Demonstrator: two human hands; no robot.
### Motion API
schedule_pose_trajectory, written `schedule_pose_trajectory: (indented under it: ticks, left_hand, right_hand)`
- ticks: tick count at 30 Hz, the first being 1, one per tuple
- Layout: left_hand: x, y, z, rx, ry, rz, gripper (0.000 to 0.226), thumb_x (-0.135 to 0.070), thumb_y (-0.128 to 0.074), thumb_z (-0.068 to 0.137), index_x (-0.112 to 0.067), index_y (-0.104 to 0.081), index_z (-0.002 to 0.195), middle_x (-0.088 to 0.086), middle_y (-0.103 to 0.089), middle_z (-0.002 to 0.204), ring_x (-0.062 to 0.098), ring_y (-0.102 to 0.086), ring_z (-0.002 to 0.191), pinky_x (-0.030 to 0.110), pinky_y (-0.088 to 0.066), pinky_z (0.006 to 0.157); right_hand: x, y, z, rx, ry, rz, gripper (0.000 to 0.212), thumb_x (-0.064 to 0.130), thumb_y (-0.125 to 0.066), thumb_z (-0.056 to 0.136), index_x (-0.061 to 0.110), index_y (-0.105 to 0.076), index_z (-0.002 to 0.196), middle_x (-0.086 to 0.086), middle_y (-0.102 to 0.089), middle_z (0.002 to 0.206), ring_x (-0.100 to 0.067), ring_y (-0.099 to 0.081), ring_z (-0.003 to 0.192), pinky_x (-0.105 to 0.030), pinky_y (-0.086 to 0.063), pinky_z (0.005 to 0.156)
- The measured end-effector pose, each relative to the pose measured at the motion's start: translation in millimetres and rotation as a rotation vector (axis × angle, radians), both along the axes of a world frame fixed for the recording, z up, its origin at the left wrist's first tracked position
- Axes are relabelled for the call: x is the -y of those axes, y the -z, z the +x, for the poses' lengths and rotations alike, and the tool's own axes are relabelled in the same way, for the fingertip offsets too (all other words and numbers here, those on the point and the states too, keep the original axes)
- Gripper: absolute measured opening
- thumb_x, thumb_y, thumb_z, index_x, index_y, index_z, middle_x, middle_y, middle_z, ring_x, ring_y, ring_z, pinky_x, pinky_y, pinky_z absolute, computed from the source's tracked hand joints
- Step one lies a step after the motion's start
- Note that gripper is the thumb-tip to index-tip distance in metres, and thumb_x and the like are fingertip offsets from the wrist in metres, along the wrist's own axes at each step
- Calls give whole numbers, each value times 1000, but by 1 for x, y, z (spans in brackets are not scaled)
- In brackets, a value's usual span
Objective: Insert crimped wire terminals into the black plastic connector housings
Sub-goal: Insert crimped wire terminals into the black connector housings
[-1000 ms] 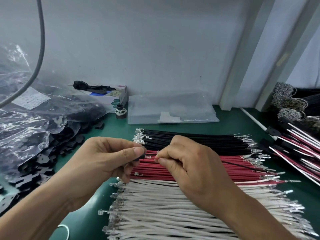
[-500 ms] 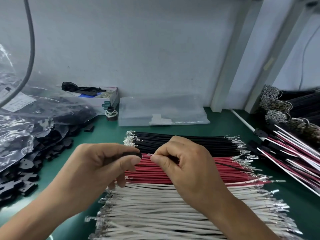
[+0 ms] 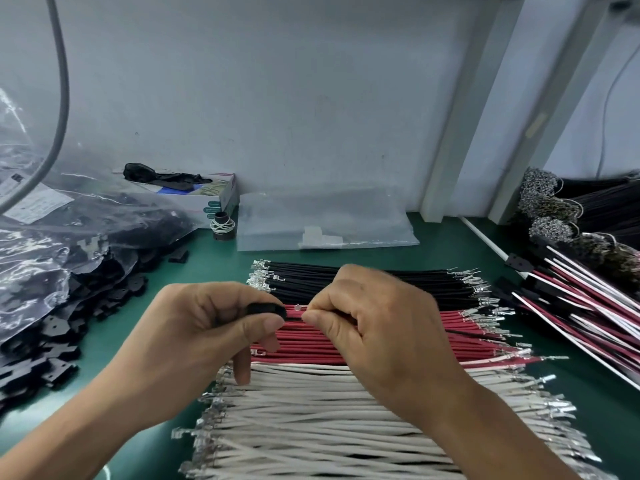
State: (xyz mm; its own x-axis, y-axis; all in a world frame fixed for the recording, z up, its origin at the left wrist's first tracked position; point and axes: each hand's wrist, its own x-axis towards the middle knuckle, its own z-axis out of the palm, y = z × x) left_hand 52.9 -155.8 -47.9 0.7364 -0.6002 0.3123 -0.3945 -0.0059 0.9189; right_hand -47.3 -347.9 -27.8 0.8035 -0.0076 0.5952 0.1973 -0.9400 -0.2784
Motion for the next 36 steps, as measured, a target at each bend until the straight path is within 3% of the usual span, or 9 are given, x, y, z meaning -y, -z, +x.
schedule_pose_trajectory:
  ticks: [3,8,12,16,19,22,27,31,36]
  left_hand:
    - [1,2,1,11,-29,-18,11,-27,-77,77,-25,-82,86,11,-74,69,18,-59,39,8,-38,41]
    - [3,8,3,-18,-68,-29,12,-31,-78,74,-28,-81,86,12,-75,69,17,-58,39,10,-37,41]
    - [4,7,2,-49,-82,-39,13,-24,-79,75,-26,-81,88,12,-75,70,17,-57,39,11,-39,40]
    - [5,5,2,-67,-103,-50,13,-18,-78,75,-20,-81,87,14,-76,71,17,-57,38,12,-40,40]
    - [4,5,2,-95,-112,-54,13,-18,-78,74,-15,-81,87,15,-76,72,18,-56,39,13,-40,40]
    - [4,6,4,-126,-108,-67,14,-17,-77,76,-14,-81,88,16,-76,74,18,-54,39,14,-38,38]
    - [-2,5,10,-204,-73,-100,19,-17,-75,78,-11,-81,95,7,-69,56,11,-46,35,15,-34,36]
    - [-4,3,11,-250,-7,-103,25,-24,-79,75,-15,-81,98,14,-77,76,13,-49,40,20,-35,39]
    - [-5,4,13,-265,14,-113,29,-27,-80,74,-14,-81,100,21,-78,89,14,-50,42,21,-38,39]
  right_hand:
    - [-5,-9,-6,9,-32,-126,11,39,-72,87,27,-72,86,13,-57,87,-10,-52,83,-25,-44,67]
    - [-25,-3,-12,-452,-206,-50,24,54,-66,84,34,-70,96,17,-58,95,-1,-53,89,-27,-37,75]
    - [-25,-3,-11,-476,-218,5,11,41,-66,88,32,-70,93,17,-61,94,-1,-55,89,-25,-37,76]
    - [-28,-3,-14,-487,-211,-32,18,50,-64,87,35,-68,95,17,-59,96,-1,-55,90,-25,-36,75]
    - [-29,-3,-14,-503,-208,-18,12,43,-62,89,34,-68,94,17,-60,98,-2,-56,91,-27,-37,77]
    - [-24,-4,-13,-463,-170,16,8,39,-57,91,33,-63,91,18,-61,96,-2,-55,89,-28,-44,82]
    - [-6,-11,-7,-326,-93,321,8,31,-59,97,33,-62,90,24,-60,83,-1,-56,75,-19,-42,64]
    - [-5,-6,-6,-131,-32,248,9,31,-63,93,33,-64,84,17,-61,85,-6,-60,84,-31,-51,70]
    - [-1,-2,-3,-10,6,198,9,34,-63,93,34,-65,84,19,-59,84,-5,-61,81,-30,-51,65]
